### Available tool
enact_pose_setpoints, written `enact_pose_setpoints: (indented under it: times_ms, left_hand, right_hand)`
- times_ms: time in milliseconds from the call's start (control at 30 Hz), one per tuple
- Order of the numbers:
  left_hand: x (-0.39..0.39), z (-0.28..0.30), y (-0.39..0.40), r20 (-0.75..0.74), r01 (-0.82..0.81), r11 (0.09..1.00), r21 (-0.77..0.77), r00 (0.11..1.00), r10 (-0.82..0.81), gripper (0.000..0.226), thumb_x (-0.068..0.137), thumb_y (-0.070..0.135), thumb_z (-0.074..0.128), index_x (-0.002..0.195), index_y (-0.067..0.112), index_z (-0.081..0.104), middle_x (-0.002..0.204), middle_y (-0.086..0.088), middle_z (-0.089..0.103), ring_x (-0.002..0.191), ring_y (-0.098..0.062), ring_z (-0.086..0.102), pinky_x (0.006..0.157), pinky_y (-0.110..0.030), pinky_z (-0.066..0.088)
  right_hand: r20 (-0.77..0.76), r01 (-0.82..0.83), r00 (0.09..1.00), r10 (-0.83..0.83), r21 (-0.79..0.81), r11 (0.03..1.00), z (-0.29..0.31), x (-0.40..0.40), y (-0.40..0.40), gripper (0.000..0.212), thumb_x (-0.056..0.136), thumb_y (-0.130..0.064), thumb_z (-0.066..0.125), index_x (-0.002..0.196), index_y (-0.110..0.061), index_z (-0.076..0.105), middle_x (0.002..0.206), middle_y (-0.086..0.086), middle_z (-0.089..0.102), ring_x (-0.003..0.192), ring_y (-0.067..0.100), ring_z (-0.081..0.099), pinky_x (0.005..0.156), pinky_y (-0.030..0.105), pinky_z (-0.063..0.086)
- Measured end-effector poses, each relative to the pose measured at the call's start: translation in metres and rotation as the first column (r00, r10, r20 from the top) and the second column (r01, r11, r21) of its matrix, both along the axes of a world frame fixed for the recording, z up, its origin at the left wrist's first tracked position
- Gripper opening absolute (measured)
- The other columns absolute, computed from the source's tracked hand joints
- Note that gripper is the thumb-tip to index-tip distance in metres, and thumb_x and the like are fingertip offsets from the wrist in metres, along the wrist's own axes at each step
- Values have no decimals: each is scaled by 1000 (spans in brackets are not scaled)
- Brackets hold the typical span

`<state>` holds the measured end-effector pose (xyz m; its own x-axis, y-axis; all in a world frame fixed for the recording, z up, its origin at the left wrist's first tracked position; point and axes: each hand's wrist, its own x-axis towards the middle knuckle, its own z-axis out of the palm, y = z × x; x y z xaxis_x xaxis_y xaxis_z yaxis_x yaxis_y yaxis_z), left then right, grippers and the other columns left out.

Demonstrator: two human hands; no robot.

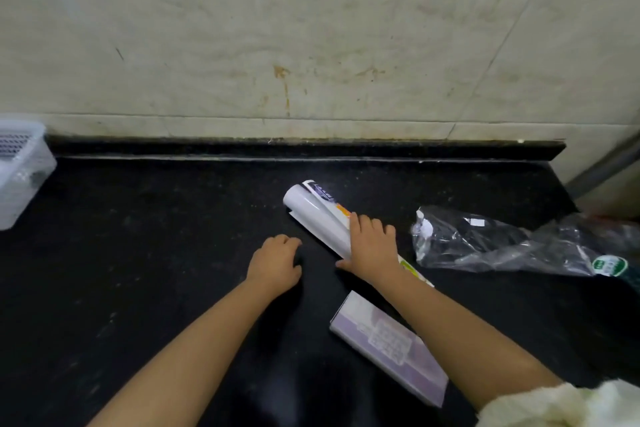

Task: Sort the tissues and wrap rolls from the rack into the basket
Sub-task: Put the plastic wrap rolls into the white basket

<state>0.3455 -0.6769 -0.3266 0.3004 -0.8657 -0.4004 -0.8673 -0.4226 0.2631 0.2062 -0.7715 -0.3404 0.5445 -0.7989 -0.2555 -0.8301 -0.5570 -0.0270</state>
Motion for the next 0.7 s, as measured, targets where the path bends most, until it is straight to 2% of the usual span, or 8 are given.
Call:
enact_pose_setpoints:
  times_ms: [167,300,400,500,533,567,633,700]
  left_hand:
    - [8,-4,29,-19,-72,997,29,997,72,49,89,19,54,136,17,41,140,-6,43,127,-24,41,105,-35,41]
    - [9,2,47,-14,-135,990,35,991,135,51,89,19,55,138,17,40,140,-5,42,128,-24,40,105,-34,41]
    - [5,11,53,4,-163,986,39,987,163,52,89,19,54,139,16,38,142,-6,42,130,-25,38,106,-35,40]
    - [-5,17,53,23,-191,981,35,981,190,51,90,17,52,139,15,39,142,-8,41,130,-27,37,107,-36,40]
    - [-8,18,53,26,-199,979,37,980,198,50,90,17,51,139,15,39,142,-8,41,130,-27,37,107,-37,40]
    - [-11,18,54,26,-207,977,40,978,206,50,90,17,51,138,15,39,142,-8,41,131,-27,36,107,-37,40]
    - [-15,17,57,33,-222,973,58,975,220,50,90,19,50,138,16,39,142,-8,41,131,-27,36,106,-37,39]
    - [-15,17,64,40,-242,967,78,970,240,49,91,21,50,138,16,38,142,-8,41,131,-27,36,106,-38,39]
  right_hand:
    - [-37,-157,987,154,-85,984,-17,-2,4,73,88,-28,53,141,-2,10,142,14,31,120,30,38,93,41,38]
    - [-58,-182,982,178,-66,981,-14,-4,-5,70,89,-28,49,140,3,13,139,15,35,118,28,41,88,41,44]
    - [-102,-170,983,153,-200,965,-5,-7,-6,72,72,-32,67,126,10,44,118,16,61,96,24,61,67,31,55]
    - [-113,-179,982,151,-313,933,-2,-13,-4,58,56,-37,71,101,-1,69,88,10,74,64,17,67,44,21,51]
    - [-120,-187,980,157,-298,936,-2,-15,-5,55,63,-37,67,104,-1,67,90,10,73,66,18,67,45,22,52]
    - [-110,-188,980,166,-240,952,-3,-16,-7,60,73,-37,64,117,2,57,104,14,69,79,22,66,54,27,55]
    - [-96,-199,977,189,-117,973,-15,-15,-14,70,89,-38,50,139,3,23,132,19,46,107,29,54,76,37,54]
    - [-67,-222,974,215,-142,965,-22,-17,-18,70,94,-35,42,141,3,8,137,19,36,114,30,47,83,39,51]
